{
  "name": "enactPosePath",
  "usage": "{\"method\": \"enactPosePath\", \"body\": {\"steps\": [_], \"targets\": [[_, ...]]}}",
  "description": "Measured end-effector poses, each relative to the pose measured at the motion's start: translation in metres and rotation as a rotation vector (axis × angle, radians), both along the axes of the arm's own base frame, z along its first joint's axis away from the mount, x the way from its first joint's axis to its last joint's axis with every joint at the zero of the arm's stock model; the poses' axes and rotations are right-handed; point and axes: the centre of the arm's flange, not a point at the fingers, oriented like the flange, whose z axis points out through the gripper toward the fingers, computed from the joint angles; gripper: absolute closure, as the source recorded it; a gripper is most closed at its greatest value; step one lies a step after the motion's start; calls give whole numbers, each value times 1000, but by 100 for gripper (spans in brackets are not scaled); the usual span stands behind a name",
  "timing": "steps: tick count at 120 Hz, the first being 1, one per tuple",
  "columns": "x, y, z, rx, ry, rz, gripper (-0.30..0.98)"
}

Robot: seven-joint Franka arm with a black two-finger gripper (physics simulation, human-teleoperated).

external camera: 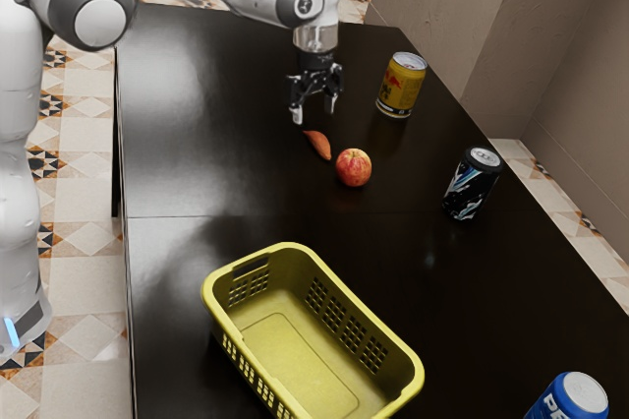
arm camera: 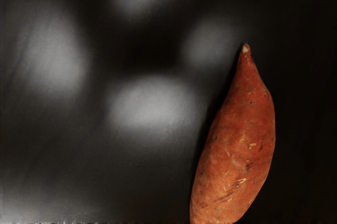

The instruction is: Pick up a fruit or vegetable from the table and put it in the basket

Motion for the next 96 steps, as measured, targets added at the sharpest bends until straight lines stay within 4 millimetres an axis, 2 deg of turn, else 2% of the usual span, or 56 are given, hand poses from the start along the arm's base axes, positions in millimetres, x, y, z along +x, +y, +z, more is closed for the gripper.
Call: {"method": "enactPosePath", "body": {"steps": [12, 29, 41, 50, 62, 76, 96], "targets": [[-10, 2, -2, -10, -5, -23, 0], [-15, 20, -10, -10, -7, -41, 0], [-10, 16, -14, 0, -12, -85, 0], [-2, 12, -30, 1, -3, -120, 0], [4, 18, -47, -4, -3, -139, 0], [16, 23, -46, 10, -30, -168, 0], [21, 27, -47, 23, -50, -201, 0]]}}
